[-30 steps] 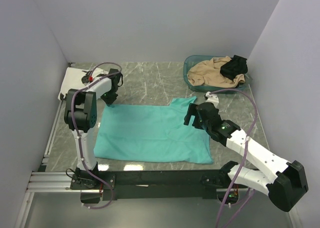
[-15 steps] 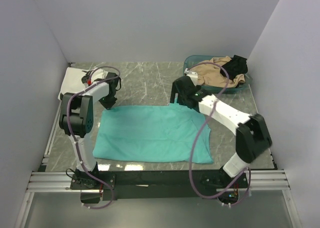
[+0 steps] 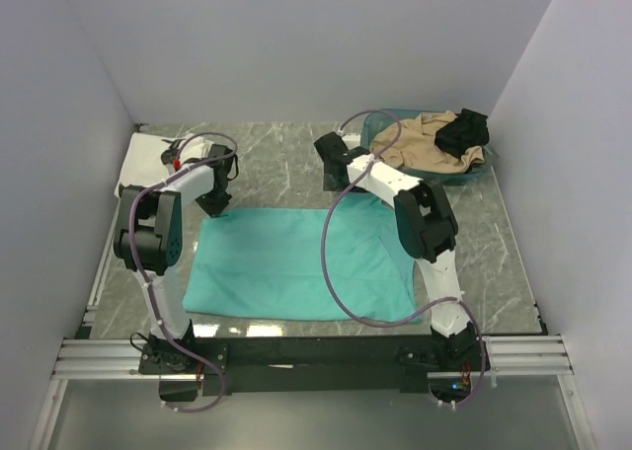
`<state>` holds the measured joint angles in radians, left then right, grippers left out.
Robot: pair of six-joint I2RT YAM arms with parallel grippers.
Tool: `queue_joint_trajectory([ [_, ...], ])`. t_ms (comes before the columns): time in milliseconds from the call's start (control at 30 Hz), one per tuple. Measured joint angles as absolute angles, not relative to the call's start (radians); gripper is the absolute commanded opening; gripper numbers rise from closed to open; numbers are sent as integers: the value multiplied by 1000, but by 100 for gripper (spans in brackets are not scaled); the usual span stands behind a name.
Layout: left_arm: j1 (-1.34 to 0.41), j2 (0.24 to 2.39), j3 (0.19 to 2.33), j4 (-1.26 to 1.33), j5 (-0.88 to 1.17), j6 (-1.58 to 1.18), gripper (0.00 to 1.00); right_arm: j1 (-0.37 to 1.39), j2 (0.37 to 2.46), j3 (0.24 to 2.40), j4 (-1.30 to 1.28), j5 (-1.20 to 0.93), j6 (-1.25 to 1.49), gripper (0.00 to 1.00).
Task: Fold and stack the t-shirts
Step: Fold the tshirt
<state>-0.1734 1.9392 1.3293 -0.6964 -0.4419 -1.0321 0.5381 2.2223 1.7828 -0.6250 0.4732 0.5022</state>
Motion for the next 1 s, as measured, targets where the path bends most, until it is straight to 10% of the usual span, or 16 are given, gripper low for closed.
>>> queue_joint_trajectory([
  [733,-173,1908,1304,-695,-448,-1032,1,477,2196,1678,-641,477,561,63],
  [1000,-173,1902,1285,-694,-449,-1032,1,477,2164,1618,-628,459,587,16],
])
